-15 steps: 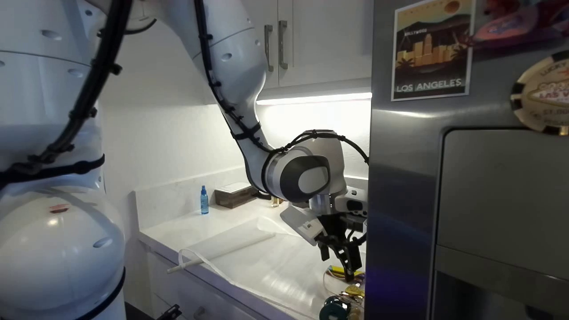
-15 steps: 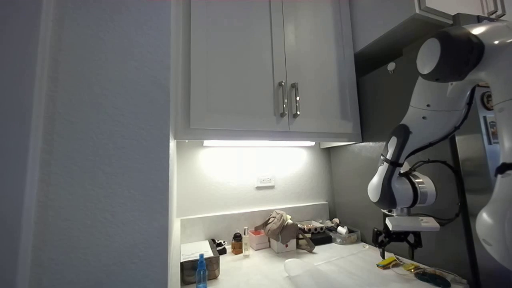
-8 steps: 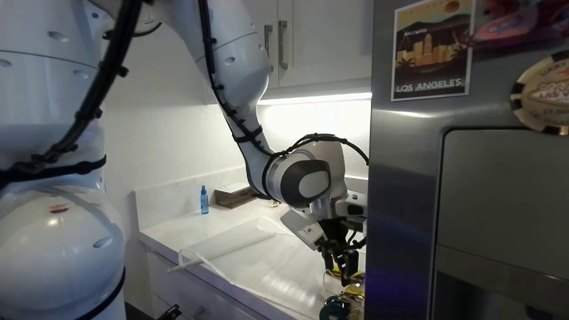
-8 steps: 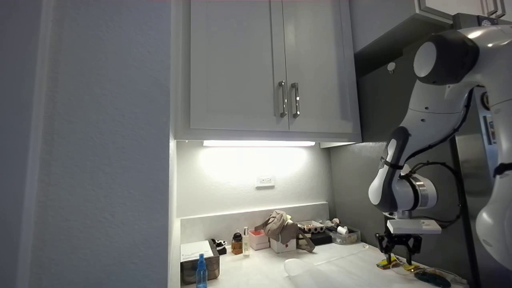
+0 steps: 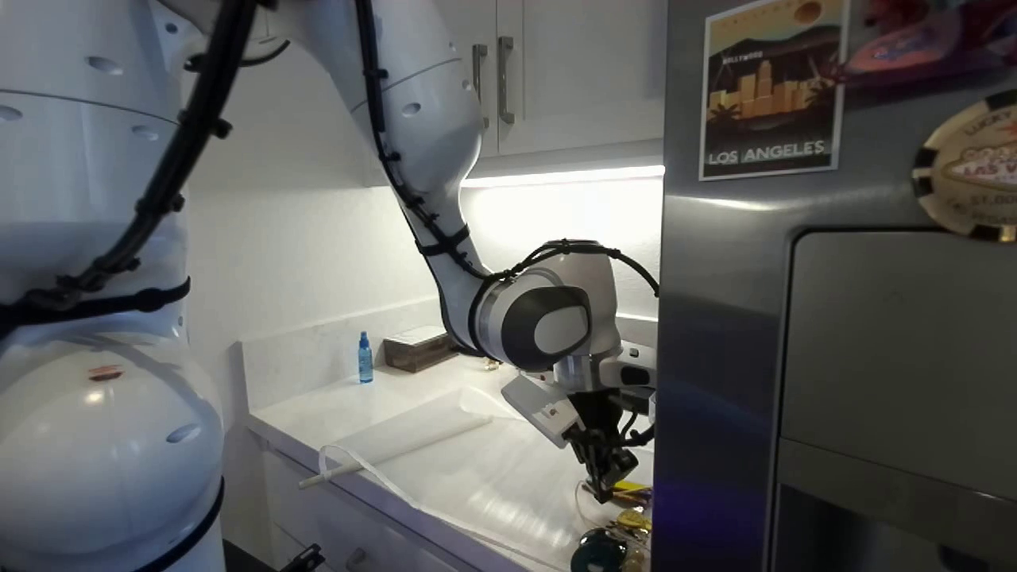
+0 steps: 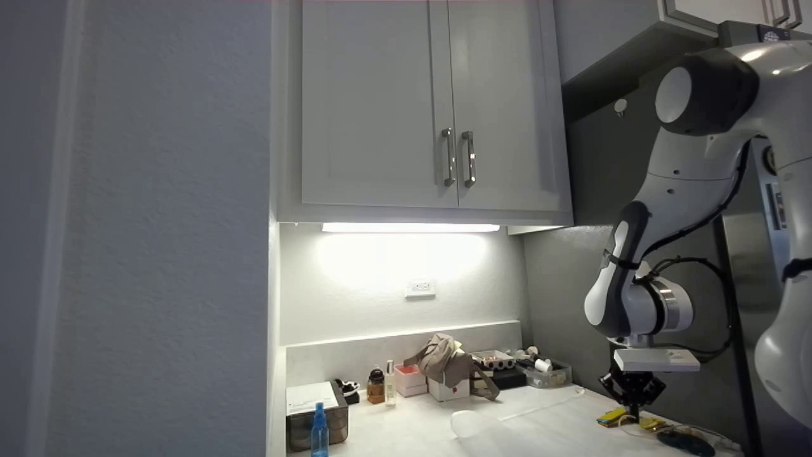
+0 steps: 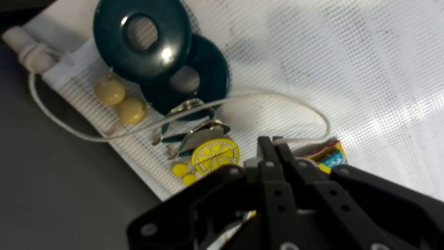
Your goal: Place the blue bottle upright on the bottom right corner of the counter, hang the white object on the side of the fridge
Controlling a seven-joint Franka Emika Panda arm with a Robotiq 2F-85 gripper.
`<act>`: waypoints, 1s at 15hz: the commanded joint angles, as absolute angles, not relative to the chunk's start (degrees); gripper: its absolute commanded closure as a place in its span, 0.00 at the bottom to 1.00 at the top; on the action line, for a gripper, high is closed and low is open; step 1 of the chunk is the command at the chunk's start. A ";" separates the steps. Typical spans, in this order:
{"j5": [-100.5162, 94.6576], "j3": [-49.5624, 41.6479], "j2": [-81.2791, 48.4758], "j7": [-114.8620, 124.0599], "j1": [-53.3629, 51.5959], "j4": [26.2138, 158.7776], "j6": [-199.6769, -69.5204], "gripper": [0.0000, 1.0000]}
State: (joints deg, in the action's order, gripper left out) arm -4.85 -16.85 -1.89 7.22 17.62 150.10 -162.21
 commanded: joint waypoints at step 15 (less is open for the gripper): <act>-26.70 -12.83 22.23 4.96 21.64 155.10 -156.08 1.00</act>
State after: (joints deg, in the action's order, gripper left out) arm -23.95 -15.40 13.26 7.09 19.11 152.87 -159.96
